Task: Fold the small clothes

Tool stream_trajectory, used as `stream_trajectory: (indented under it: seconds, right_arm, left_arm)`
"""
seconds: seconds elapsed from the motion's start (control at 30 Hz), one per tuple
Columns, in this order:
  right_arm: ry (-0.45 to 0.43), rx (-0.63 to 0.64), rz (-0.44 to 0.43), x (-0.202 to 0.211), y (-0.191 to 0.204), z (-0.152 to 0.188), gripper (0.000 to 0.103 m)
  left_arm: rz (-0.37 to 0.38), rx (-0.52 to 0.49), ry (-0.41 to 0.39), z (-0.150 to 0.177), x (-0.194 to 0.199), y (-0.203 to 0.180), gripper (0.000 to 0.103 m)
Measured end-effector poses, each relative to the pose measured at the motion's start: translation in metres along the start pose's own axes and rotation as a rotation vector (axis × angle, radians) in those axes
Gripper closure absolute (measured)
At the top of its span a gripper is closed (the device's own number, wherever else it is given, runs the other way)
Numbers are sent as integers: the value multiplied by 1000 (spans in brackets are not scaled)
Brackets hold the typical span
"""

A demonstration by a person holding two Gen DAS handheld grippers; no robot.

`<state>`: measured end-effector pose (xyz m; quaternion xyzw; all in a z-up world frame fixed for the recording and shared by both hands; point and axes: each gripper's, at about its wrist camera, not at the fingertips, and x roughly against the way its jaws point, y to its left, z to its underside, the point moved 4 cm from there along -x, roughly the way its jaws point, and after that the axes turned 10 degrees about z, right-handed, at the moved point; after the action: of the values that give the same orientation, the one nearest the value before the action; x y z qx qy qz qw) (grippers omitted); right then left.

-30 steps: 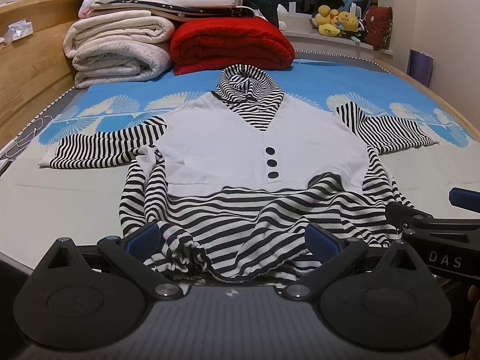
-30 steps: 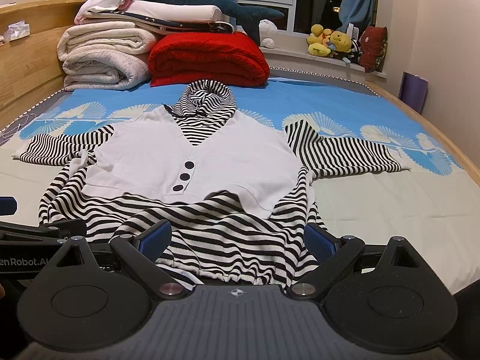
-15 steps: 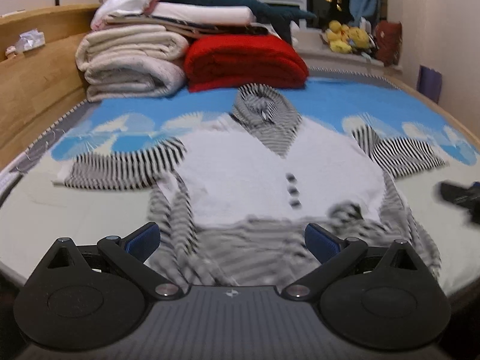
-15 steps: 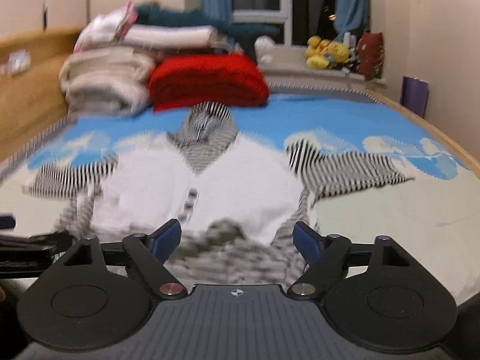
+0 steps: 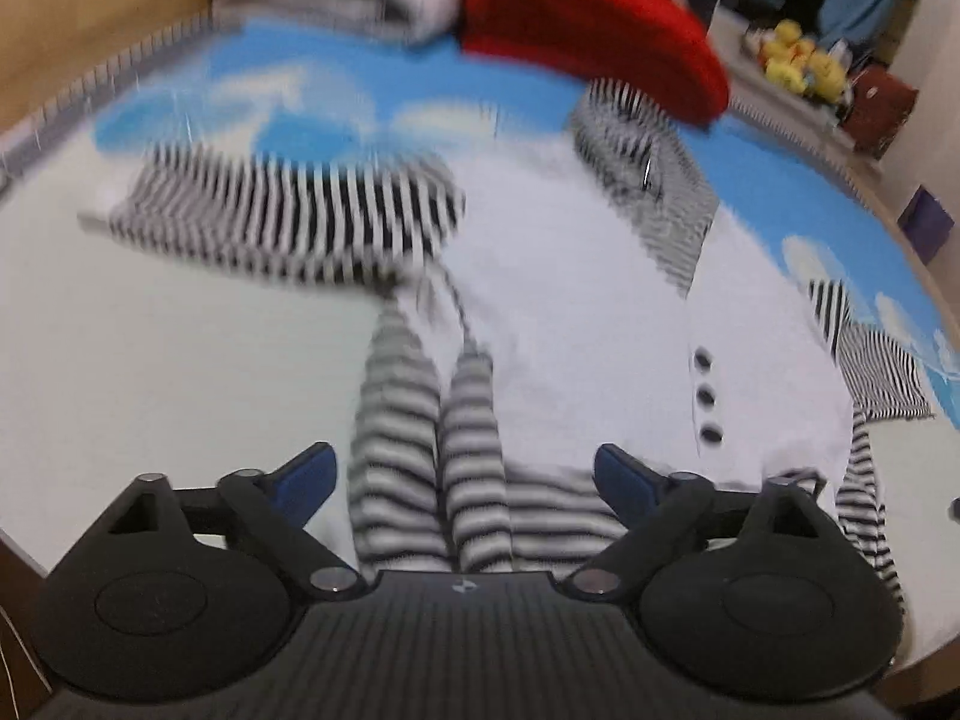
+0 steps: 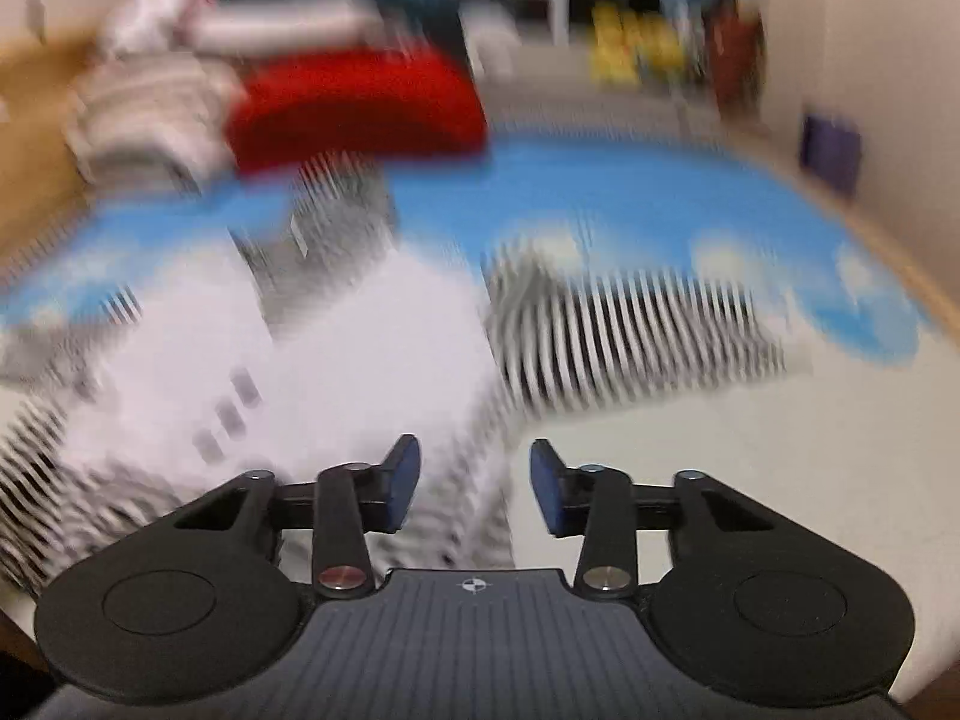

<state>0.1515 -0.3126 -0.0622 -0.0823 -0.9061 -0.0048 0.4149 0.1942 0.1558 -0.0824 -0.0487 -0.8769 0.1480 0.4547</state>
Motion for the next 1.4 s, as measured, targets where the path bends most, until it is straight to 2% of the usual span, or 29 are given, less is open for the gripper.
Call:
stream_trajectory:
  seconds: [0.07, 0.23, 0.27, 0.3, 0.4, 0.47, 0.57, 0.63, 0.73, 0.77, 0.83, 0.87, 0.9, 0.93, 0.97, 1.07, 1.17, 1.23, 1.3, 1.33, 1.4]
  right_arm:
    - [78, -60, -62, -14, -1, 3, 68]
    - [195, -33, -36, -34, 2, 16, 68]
    - [222, -25, -34, -39, 4, 19, 68]
    - [244, -18, -30, -41, 6, 22, 68]
    - [296, 4, -11, -51, 7, 28, 68]
    - [323, 4, -11, -55, 9, 33, 68]
    - [371, 3, -12, -63, 10, 38, 65]
    - [399, 8, -4, -67, 11, 43, 64]
    - [443, 7, -1, -73, 12, 49, 64]
    - [450, 10, 2, -74, 12, 51, 64]
    - [454, 12, 1, -74, 12, 54, 66]
    - [447, 8, -1, -73, 12, 53, 69]
    - [438, -1, -5, -71, 10, 52, 85]
    - [431, -21, -14, -70, 7, 50, 99]
    - [417, -54, -26, -67, 3, 47, 101]
    - [359, -142, -18, -58, -17, 38, 103]
    - [268, -255, 63, -43, -53, 28, 103]
    - [224, -330, 94, -34, -75, 26, 103]
    - [223, -391, 80, -31, -92, 27, 103]
    - [236, -396, 53, -32, -92, 29, 103]
    - [292, -329, -5, -36, -80, 35, 103]
  left_arm:
    - [-35, 15, 18, -1, -9, 7, 15]
    - [-74, 136, 16, -5, -11, 31, 24]
    - [-85, 157, 19, -5, -11, 37, 30]
    - [-104, 170, 40, -3, -12, 42, 36]
    - [-142, 172, 149, 8, -24, 52, 43]
    - [-108, 184, 191, 12, -30, 54, 43]
    - [-4, 218, 183, 12, -28, 51, 43]
    - [6, 191, 194, 13, -31, 47, 43]
    - [-24, 132, 269, 21, -43, 37, 43]
    - [-34, 114, 284, 24, -46, 37, 44]
    - [-49, 78, 303, 27, -49, 35, 61]
    - [-48, 68, 310, 29, -51, 34, 75]
    - [-43, 57, 318, 31, -52, 33, 86]
    - [-37, 38, 321, 32, -51, 32, 91]
    - [-30, 18, 318, 33, -48, 29, 96]
    - [11, -22, 271, 30, -35, 22, 99]
    - [109, -55, 188, 22, -9, 12, 99]
    - [149, -94, 168, 21, 6, 8, 99]
    - [101, -116, 217, 26, 4, 15, 99]
    - [54, -127, 244, 30, 3, 22, 100]
    - [-80, -173, 272, 35, 2, 36, 100]
